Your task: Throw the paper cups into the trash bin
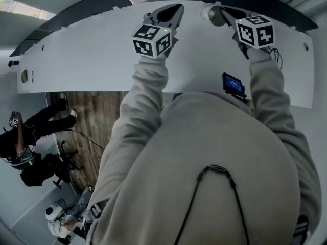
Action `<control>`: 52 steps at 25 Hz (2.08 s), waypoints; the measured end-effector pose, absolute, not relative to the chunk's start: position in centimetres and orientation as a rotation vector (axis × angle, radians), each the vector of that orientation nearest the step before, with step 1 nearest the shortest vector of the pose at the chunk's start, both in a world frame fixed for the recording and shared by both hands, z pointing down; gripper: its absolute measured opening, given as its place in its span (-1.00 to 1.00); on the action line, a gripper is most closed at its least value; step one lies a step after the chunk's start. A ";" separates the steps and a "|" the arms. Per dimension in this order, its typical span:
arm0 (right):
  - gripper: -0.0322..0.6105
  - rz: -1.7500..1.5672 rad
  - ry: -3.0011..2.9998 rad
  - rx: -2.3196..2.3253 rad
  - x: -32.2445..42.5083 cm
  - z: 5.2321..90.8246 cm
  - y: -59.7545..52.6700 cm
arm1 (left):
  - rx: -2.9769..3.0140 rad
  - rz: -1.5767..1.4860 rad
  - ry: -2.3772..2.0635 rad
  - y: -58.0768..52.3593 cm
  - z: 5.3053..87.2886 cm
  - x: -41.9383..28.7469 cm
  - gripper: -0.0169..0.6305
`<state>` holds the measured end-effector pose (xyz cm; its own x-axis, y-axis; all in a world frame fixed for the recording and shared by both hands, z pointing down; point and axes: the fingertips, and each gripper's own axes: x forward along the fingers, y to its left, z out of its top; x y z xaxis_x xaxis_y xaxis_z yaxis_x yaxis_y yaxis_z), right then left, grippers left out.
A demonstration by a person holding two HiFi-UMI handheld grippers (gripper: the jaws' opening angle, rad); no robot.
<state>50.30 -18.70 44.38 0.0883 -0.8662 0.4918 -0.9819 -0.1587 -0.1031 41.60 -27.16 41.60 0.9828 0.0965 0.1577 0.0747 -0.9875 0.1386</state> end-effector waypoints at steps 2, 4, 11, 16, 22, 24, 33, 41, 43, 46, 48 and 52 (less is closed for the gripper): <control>-0.78 0.609 -1.835 2.145 51.1 42.9 -18.1 | 3.016 0.201 0.199 -25.7 40.0 43.0 -0.97; -0.78 0.579 -1.813 2.174 51.9 41.1 -16.1 | 3.043 0.168 0.238 -23.0 37.9 44.0 -0.97; -0.78 0.559 -1.816 2.225 53.5 38.2 -11.6 | 3.069 0.146 0.300 -17.1 34.9 46.8 -0.97; -0.78 0.573 -1.813 2.228 54.5 39.3 -11.4 | 3.076 0.148 0.237 -18.0 35.4 47.6 -0.97; -0.78 0.612 -1.892 2.182 56.3 40.0 -13.0 | 3.096 0.206 0.073 -20.9 35.5 47.2 -0.97; -0.78 0.601 -1.909 2.161 56.5 39.6 -13.0 | 3.082 0.188 0.036 -21.1 34.9 46.2 -0.97; -0.78 0.586 -2.238 1.828 45.1 41.2 -18.8 | 3.100 0.362 -0.540 -26.6 33.4 29.9 -0.97; -0.78 0.494 -2.502 1.437 27.8 33.8 -23.9 | 2.936 0.266 -1.094 -26.3 25.7 9.7 -0.97; -0.78 0.445 -2.546 1.322 21.7 33.0 -24.5 | 2.898 0.256 -1.207 -25.1 25.6 3.7 -0.97; -0.78 0.355 -2.589 1.141 12.3 32.0 -24.9 | 2.805 0.201 -1.382 -23.3 25.9 -5.5 -0.97; -0.78 0.274 -2.601 1.040 6.2 31.1 -25.0 | 2.748 0.166 -1.484 -22.2 25.8 -11.3 -0.97; -0.78 0.198 -2.632 0.820 -5.1 31.2 -23.2 | 2.646 0.155 -1.646 -19.5 25.9 -21.4 -0.97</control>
<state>-5.05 -23.22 31.17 -0.7595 -0.5190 0.3922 -0.5718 0.8201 -0.0220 -21.43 -19.54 25.93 0.4384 -0.8937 0.0956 -0.8959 -0.4431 -0.0336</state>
